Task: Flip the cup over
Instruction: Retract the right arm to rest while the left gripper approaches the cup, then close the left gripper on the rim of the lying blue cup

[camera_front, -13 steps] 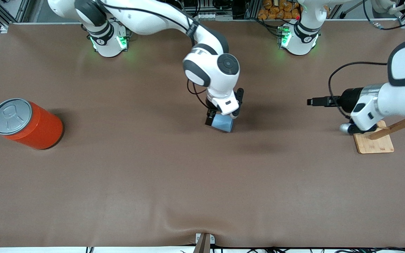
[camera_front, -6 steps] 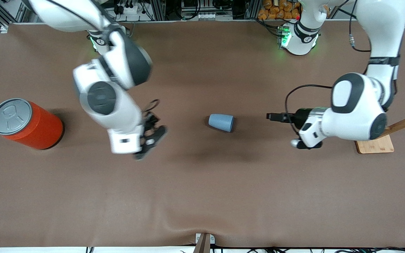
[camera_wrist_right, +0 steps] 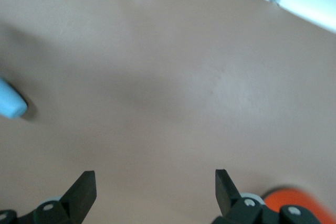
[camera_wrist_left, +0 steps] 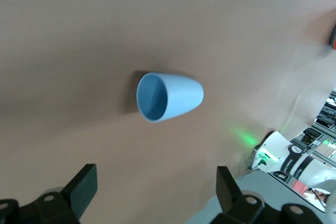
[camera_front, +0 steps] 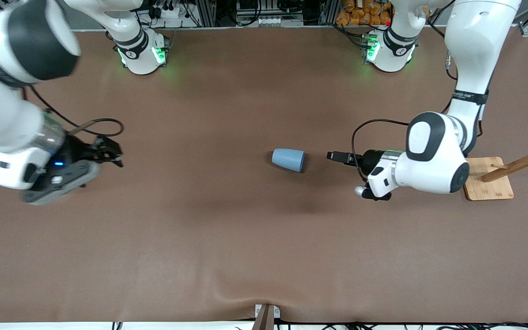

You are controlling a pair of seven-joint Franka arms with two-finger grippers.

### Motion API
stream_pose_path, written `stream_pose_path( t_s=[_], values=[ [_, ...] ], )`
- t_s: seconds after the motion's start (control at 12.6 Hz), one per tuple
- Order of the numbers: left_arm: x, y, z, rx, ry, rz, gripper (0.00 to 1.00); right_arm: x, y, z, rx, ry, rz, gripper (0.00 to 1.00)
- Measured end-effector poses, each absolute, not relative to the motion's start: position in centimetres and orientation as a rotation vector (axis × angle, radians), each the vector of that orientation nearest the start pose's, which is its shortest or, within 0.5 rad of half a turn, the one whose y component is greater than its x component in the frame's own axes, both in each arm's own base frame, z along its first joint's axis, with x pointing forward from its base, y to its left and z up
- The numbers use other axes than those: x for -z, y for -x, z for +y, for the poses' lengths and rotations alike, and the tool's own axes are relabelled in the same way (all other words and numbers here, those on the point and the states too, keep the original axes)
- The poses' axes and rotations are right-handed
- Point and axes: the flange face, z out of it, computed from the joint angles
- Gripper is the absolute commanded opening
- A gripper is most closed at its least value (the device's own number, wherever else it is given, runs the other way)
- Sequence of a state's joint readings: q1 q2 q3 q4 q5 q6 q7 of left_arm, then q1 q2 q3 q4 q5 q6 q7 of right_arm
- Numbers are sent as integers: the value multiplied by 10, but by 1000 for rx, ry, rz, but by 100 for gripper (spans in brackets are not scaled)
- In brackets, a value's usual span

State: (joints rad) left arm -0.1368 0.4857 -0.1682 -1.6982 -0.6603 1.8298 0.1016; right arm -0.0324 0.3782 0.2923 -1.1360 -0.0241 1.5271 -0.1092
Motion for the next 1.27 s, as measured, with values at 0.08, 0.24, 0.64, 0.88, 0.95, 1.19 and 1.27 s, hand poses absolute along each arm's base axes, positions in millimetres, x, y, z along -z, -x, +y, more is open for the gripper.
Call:
stream_pose_path(
  t_s=[0.08,0.24,0.64,0.88,0.95,1.19,1.27],
  values=[
    [-310,-596,-240,501,-2435,-149,100,-615,-638,112,11,3039,-359,100],
    [-305,-593,-259,460,-2425,-206,100,-646,-612,90,-24,3085,-156,100],
    [-269,-596,-257,333,-2296,-345,100,-649,-573,41,-79,3132,29,100],
    [-238,-580,-262,284,-2158,-324,100,-655,-560,46,-49,3137,30,100],
    [-231,-576,-263,286,-2146,-315,99,-657,-556,46,-32,3138,32,100],
    [-218,-572,-265,270,-2147,-292,95,-646,-554,46,-31,3126,40,100],
    [-213,-570,-267,263,-2131,-284,94,-641,-554,47,-39,3115,41,100]
  ],
)
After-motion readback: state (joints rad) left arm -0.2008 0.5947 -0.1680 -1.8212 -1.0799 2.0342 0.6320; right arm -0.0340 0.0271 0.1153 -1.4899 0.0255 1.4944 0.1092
